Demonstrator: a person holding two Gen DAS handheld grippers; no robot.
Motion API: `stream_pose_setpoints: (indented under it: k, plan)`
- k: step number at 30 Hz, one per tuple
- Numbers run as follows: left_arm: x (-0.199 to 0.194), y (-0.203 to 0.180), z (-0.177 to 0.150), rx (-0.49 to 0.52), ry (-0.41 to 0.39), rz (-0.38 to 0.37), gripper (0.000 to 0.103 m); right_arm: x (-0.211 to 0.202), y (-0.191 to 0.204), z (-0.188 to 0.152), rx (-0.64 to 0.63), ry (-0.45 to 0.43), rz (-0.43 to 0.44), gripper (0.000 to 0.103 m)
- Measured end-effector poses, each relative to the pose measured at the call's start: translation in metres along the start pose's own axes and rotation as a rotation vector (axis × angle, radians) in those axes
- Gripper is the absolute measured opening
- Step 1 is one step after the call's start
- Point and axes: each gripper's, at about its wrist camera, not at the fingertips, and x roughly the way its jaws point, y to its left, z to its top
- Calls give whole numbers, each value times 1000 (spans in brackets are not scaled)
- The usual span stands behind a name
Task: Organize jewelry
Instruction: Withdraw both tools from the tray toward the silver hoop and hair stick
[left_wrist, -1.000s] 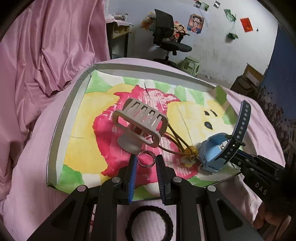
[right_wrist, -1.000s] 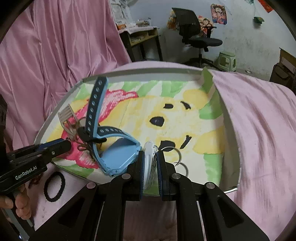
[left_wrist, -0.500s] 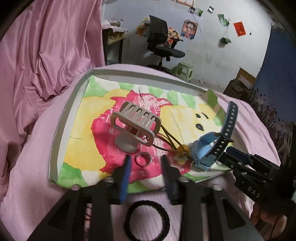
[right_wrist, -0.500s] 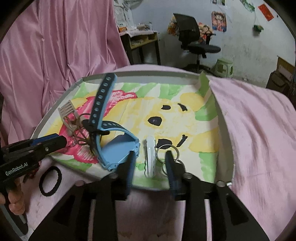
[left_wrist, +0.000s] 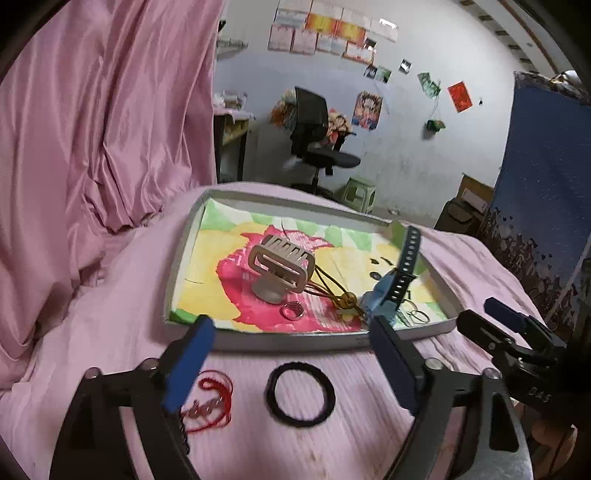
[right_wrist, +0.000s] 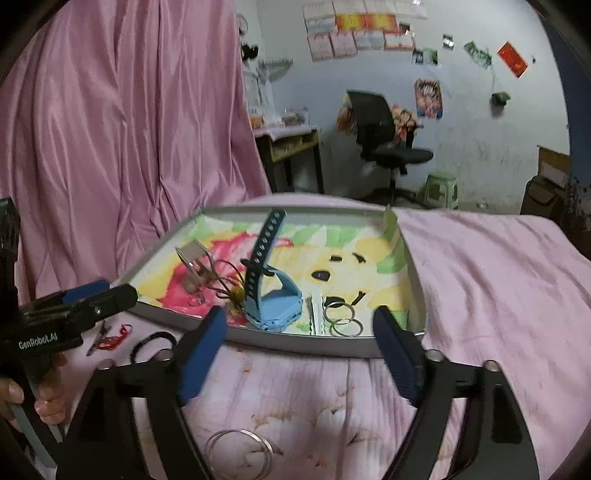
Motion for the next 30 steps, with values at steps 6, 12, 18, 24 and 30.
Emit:
stream_pose_setpoints:
  k: [6, 12, 18, 24, 30]
  plan:
    - [-31, 4, -13, -2, -85, -6, 98, -34, 8, -9, -18, -98, 3, 99]
    - [-53, 8, -24, 1, -150, -14, 103, -57, 15, -16, -40, -173, 6, 102]
    - [-69, 6, -37, 26, -181, -15, 103, -72, 24, -24, -63, -212, 11, 102]
    - [-79, 15, -47, 19, -192, -12, 103, -80, 30, -30, -94, -238, 4, 102]
    - [-85, 24, -56, 8, -186, -6, 103, -87, 37, -36, -122, -251, 1, 102]
